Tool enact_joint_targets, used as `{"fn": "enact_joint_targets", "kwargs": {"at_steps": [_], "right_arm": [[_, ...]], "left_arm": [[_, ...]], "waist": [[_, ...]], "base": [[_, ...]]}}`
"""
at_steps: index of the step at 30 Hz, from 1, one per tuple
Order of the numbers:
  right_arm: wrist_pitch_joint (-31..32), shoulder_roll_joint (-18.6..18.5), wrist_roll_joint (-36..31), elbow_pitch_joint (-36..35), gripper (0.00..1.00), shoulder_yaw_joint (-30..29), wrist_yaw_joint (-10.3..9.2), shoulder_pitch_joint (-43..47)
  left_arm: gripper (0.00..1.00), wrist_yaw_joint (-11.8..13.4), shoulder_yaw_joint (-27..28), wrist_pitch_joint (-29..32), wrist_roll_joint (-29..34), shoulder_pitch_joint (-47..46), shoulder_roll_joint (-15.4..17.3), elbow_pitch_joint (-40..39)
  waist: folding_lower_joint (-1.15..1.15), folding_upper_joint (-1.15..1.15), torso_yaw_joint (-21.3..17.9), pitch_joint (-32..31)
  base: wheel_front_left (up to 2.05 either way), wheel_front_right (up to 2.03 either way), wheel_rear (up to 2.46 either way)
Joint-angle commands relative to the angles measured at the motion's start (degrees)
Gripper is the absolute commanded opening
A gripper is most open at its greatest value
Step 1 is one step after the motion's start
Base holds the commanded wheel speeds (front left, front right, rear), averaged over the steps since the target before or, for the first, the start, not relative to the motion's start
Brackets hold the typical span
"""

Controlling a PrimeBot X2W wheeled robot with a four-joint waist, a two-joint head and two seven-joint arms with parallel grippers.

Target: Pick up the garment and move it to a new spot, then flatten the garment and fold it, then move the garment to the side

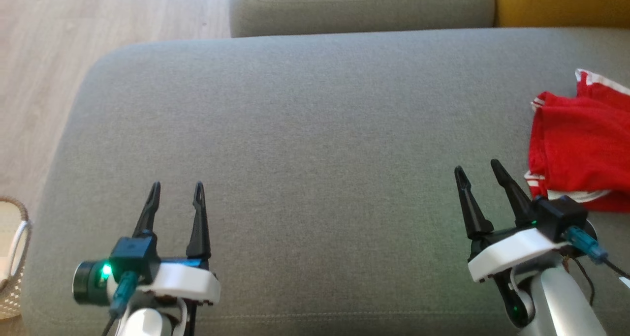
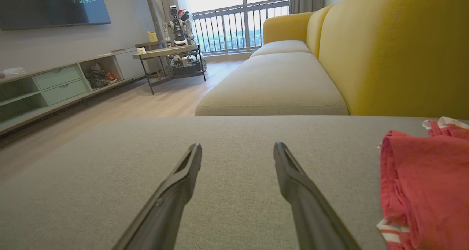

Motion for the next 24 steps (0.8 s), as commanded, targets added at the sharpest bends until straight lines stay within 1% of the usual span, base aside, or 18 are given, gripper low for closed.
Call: {"fn": "enact_joint_targets", "kwargs": {"at_steps": [1, 3, 9, 20, 24], "right_arm": [[-0.58, 0.24, 0.42, -2.85, 1.0, 1.56, -0.02, -1.39], [-0.58, 0.25, -0.29, -3.39, 1.0, 2.16, -0.02, -0.86], [-0.59, 0.25, 0.12, -4.6, 1.0, 2.1, -0.02, -0.42], [-0.6, 0.25, 0.15, -5.67, 1.0, 1.24, -0.02, 0.06], [-0.6, 0.26, 0.0, -5.82, 1.0, 0.68, -0.02, -0.16]], "left_arm": [[1.0, -0.17, 2.62, -0.34, 0.45, -1.44, -0.31, -1.42], [1.0, -0.46, 3.51, -0.34, -0.67, -0.95, -0.79, -0.78], [1.0, -1.48, 4.63, -0.34, -0.46, -0.88, -1.42, 0.24], [1.0, -2.55, 5.52, -0.35, -0.06, -1.48, -1.78, 1.53], [1.0, -3.85, 5.53, -0.35, -0.55, -1.95, -1.81, 2.31]], "waist": [[0.01, 0.0, 0.54, -0.43], [0.01, 0.0, 0.74, -0.49], [0.01, 0.0, 0.52, -0.59], [0.01, 0.0, 0.0, 0.16], [0.01, 0.0, -0.3, 0.41]], "base": [[0.0, 0.0, 0.0], [0.0, 0.0, 0.0], [0.0, 0.0, 0.0], [0.0, 0.0, 0.0], [0.0, 0.0, 0.0]]}}
